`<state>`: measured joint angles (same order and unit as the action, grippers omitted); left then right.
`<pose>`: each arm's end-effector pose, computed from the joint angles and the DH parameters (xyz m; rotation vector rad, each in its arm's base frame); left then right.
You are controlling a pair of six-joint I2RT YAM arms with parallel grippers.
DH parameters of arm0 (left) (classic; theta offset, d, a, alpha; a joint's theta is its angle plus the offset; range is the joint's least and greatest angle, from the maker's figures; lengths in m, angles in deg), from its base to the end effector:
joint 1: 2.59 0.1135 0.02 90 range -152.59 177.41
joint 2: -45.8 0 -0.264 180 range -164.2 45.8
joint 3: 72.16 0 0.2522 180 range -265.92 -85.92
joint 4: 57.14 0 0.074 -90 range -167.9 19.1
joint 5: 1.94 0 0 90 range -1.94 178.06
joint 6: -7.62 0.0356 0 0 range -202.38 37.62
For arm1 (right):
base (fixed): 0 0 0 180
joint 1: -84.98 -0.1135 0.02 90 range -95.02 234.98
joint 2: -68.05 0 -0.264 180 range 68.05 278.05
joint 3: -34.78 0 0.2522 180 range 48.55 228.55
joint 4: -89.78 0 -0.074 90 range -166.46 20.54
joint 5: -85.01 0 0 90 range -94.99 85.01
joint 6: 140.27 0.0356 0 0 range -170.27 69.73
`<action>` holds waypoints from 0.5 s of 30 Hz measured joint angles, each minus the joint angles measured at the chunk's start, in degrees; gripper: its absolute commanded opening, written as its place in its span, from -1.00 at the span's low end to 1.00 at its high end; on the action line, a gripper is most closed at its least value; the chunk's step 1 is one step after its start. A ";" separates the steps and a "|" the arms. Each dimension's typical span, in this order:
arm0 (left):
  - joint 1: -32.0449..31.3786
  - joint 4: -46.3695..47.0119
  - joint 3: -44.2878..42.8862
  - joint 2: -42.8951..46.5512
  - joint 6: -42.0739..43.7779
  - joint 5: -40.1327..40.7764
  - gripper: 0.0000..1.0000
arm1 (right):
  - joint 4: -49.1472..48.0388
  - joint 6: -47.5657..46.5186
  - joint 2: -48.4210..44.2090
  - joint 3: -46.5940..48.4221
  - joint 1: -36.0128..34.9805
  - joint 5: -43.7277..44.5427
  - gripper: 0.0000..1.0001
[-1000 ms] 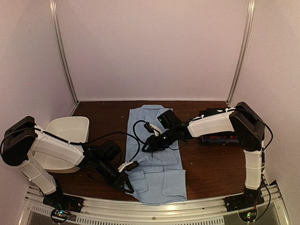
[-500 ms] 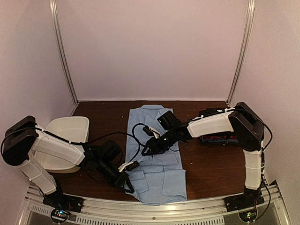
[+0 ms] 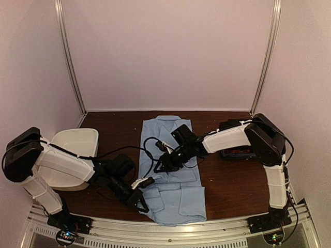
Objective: Fold and stack the long sleeve shirts
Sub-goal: Smooth out the rectangle-folded shirt at the center of the board.
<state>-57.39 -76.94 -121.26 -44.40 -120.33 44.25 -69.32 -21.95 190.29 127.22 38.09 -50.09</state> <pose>0.1294 -0.2262 0.1246 -0.6628 -2.5846 1.2348 0.2840 0.3403 0.1347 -0.8272 2.5891 1.4703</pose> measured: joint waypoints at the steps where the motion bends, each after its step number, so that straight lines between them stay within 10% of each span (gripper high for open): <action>1: 0.00 0.02 -0.04 -0.07 0.02 0.00 -1.00 | -0.52 0.39 0.00 0.20 0.00 0.00 -0.21; 15: 0.00 0.02 -0.76 -0.74 0.50 -0.04 -1.00 | -5.31 3.30 0.61 0.94 0.00 -1.14 -0.77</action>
<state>-57.39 -76.92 -122.02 -45.14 -119.83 44.21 -74.63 -18.65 190.90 128.16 38.09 -51.23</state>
